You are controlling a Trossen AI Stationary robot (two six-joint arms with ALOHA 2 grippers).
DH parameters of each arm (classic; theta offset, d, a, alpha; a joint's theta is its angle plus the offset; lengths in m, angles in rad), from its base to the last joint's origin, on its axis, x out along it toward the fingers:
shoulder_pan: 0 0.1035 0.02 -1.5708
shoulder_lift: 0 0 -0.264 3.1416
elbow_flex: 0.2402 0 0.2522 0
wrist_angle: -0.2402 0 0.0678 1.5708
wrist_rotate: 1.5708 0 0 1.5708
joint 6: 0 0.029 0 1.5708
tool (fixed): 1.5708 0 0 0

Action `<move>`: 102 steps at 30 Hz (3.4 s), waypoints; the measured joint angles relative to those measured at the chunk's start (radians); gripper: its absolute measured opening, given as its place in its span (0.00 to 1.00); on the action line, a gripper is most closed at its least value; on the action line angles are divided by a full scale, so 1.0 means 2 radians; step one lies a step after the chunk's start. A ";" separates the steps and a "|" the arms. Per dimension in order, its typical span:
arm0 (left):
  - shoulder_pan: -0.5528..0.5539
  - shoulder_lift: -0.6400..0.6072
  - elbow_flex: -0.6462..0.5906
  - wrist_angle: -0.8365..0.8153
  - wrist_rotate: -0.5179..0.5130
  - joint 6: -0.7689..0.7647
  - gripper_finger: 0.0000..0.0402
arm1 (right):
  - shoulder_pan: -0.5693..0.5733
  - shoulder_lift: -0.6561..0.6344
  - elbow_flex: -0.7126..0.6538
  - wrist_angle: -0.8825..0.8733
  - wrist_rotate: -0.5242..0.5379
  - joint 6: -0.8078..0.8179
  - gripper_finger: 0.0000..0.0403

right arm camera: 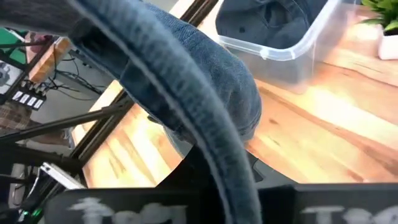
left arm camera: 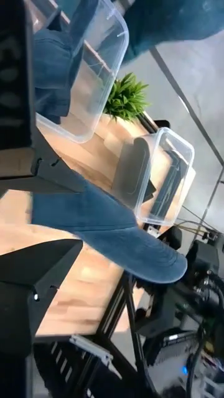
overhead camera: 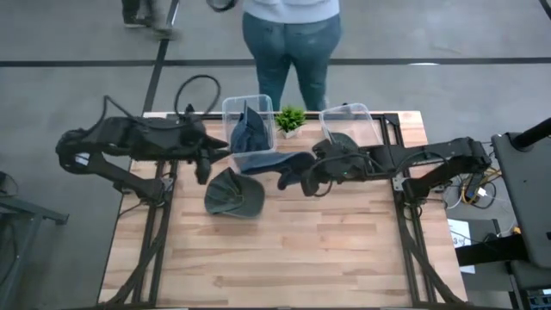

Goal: Pick & Place hat
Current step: Put the blue cap into the left transparent bin

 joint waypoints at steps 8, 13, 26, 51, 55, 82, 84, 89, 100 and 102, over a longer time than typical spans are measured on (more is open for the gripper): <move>-0.011 0.057 -0.001 0.048 -0.011 0.018 0.30 | -0.007 0.072 0.068 -0.005 0.010 0.002 0.02; -0.026 0.069 -0.001 0.052 -0.023 0.023 0.30 | -0.015 0.116 0.103 -0.030 0.010 0.001 0.02; -0.036 0.083 0.000 0.009 -0.044 0.039 0.30 | -0.021 0.147 0.163 -0.036 0.005 -0.033 0.03; -0.032 0.077 0.003 0.007 -0.114 0.121 0.02 | -0.014 0.142 0.162 0.001 -0.031 -0.060 0.07; -0.027 0.072 0.017 0.016 -0.112 0.119 0.02 | -0.010 0.139 0.163 0.012 -0.035 -0.098 0.20; 0.166 0.048 0.073 0.036 -0.201 -0.037 0.02 | 0.112 0.071 0.157 -0.086 0.096 -0.239 0.79; 0.201 0.062 0.071 0.051 -0.153 -0.052 0.02 | 0.115 0.064 0.155 -0.093 0.103 -0.241 0.78; 0.253 0.108 0.067 0.066 -0.073 -0.070 0.02 | 0.117 0.055 0.154 -0.125 0.103 -0.238 0.76; 0.306 0.223 0.096 0.034 -0.011 -0.118 0.02 | 0.118 0.050 0.128 -0.151 0.103 -0.216 0.72; 0.308 0.243 0.109 0.032 0.010 -0.111 0.02 | 0.120 0.050 0.118 -0.152 0.103 -0.210 0.72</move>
